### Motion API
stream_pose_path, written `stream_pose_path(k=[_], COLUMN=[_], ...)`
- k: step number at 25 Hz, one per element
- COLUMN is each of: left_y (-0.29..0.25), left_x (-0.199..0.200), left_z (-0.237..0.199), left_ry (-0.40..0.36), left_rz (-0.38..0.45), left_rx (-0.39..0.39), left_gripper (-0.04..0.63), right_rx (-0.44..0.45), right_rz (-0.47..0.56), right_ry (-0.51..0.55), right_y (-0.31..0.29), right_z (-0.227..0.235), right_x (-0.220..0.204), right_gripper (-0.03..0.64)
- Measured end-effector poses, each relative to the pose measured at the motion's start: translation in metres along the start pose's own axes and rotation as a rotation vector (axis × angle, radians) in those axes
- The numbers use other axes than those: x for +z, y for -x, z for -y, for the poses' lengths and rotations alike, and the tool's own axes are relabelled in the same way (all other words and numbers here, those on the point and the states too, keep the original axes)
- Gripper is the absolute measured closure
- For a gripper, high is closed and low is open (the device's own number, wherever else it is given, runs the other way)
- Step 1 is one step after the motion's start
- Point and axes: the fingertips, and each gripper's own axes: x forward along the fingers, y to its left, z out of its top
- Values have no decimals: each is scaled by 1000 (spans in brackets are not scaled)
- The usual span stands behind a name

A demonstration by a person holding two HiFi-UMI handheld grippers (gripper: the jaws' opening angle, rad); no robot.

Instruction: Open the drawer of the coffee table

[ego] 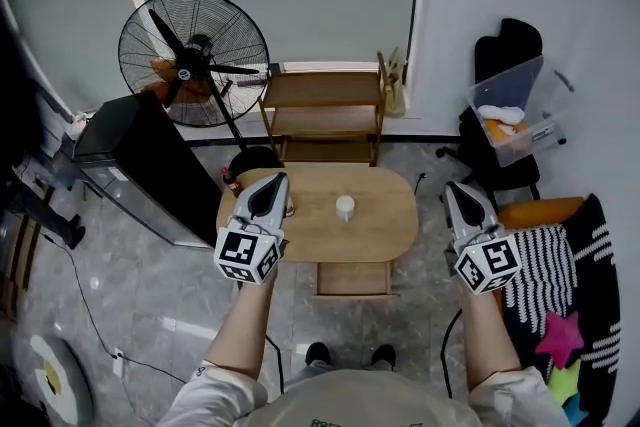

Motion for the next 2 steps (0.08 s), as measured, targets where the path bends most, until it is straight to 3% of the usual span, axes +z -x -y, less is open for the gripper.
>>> stream_pose_path(k=[2], left_y=[-1], left_x=[0], left_z=[0], left_ry=[1], left_rz=[0], left_rx=[-1], left_gripper=[597], right_rx=[1], right_rz=[1], right_ry=[0], right_y=[0], right_z=[0], right_x=[0], right_gripper=[612])
